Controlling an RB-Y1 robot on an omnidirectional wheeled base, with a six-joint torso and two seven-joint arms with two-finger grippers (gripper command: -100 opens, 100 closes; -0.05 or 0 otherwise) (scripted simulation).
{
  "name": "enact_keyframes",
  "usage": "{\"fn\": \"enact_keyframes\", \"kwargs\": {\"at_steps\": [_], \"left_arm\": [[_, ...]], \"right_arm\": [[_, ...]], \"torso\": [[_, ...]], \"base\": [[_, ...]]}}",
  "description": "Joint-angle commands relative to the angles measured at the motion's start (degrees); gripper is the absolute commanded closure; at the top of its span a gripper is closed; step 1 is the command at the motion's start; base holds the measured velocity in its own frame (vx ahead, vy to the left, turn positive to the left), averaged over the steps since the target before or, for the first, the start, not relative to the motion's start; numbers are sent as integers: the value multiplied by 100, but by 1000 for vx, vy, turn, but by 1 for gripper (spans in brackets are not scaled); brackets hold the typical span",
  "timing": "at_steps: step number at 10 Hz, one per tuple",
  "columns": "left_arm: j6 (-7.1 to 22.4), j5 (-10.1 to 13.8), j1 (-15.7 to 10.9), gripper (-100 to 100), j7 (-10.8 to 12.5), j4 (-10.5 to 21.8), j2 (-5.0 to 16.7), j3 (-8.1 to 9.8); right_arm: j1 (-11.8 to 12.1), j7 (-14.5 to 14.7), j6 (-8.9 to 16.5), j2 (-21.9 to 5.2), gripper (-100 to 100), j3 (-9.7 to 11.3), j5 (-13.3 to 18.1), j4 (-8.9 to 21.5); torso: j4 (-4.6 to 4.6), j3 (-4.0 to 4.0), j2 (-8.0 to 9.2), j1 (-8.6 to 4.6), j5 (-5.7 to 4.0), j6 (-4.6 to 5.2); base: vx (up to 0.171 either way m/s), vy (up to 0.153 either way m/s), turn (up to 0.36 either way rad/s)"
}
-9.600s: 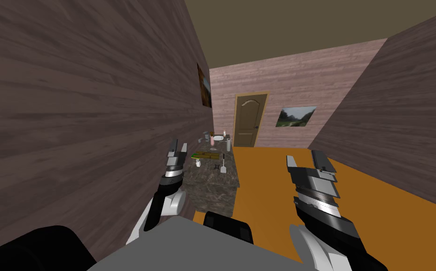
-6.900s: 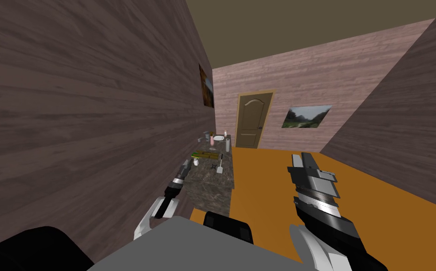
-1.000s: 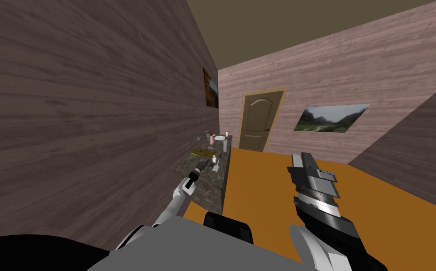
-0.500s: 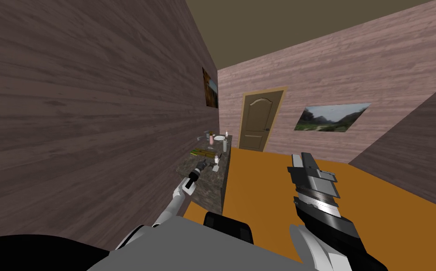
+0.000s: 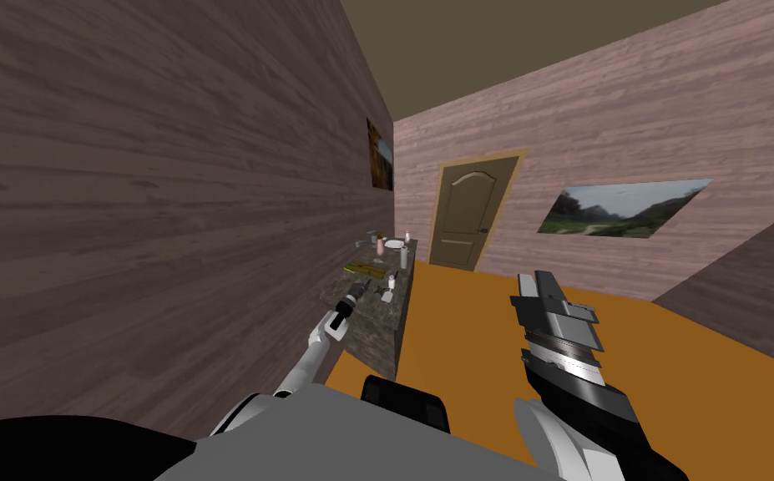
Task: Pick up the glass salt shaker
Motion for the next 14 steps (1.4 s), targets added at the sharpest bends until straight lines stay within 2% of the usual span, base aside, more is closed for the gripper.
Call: {"fn": "enact_keyframes", "kwargs": {"at_steps": [1, 3, 4, 6, 10, 11, 12, 13, 14], "left_arm": [[-37, -110, -107, -100, -48, -61, 24, 105], [-46, -310, -250, -100, -161, -141, 23, 226], [-31, -353, -277, -100, -198, -88, 12, 231], [-18, -181, -190, -100, -269, 127, -181, 133], [-47, 74, 21, -100, -390, 304, -428, -11], [-79, 41, -56, -100, -396, 356, -392, 30], [-71, 46, -50, 0, -396, 349, -399, 21], [-72, 46, -51, -100, -396, 350, -399, 22], [-72, 46, -51, 100, -396, 350, -399, 22]], "right_arm": [[0, 0, 0, 0, 0, 0, 0, 0], [0, 0, 0, 0, 0, 0, 0, 0], [-1, 0, 0, 1, 0, 1, 0, 0], [-2, 0, 1, 1, 0, 2, 0, 0], [2, 0, 0, 0, 0, 1, 0, 0], [2, 0, 0, 0, 0, 1, 0, -1], [1, 0, 0, 0, 0, 0, 0, -1], [0, 0, 0, -1, 0, 0, 0, 0], [0, 0, 0, -1, 0, 0, 0, 0]], "torso": [[0, 0, 0, 0, 0, 0], [3, 8, 14, -9, -2, -2], [5, 13, 23, -19, -4, 1], [4, 10, 15, -49, -9, 10], [-18, -50, -89, -23, -5, 7], [-20, -52, -91, -21, -5, 6], [-11, -28, -47, -2, -2, 2], [-7, -18, -32, 8, 0, 3], [-5, -14, -26, 11, 1, 3]], "base": [[-105, -68, 201], [-122, -86, 287], [-151, -134, 120], [-34, -162, -192], [158, -105, -222], [8, -26, 43], [0, -4, 10], [0, 0, 0], [0, 0, 0]]}}
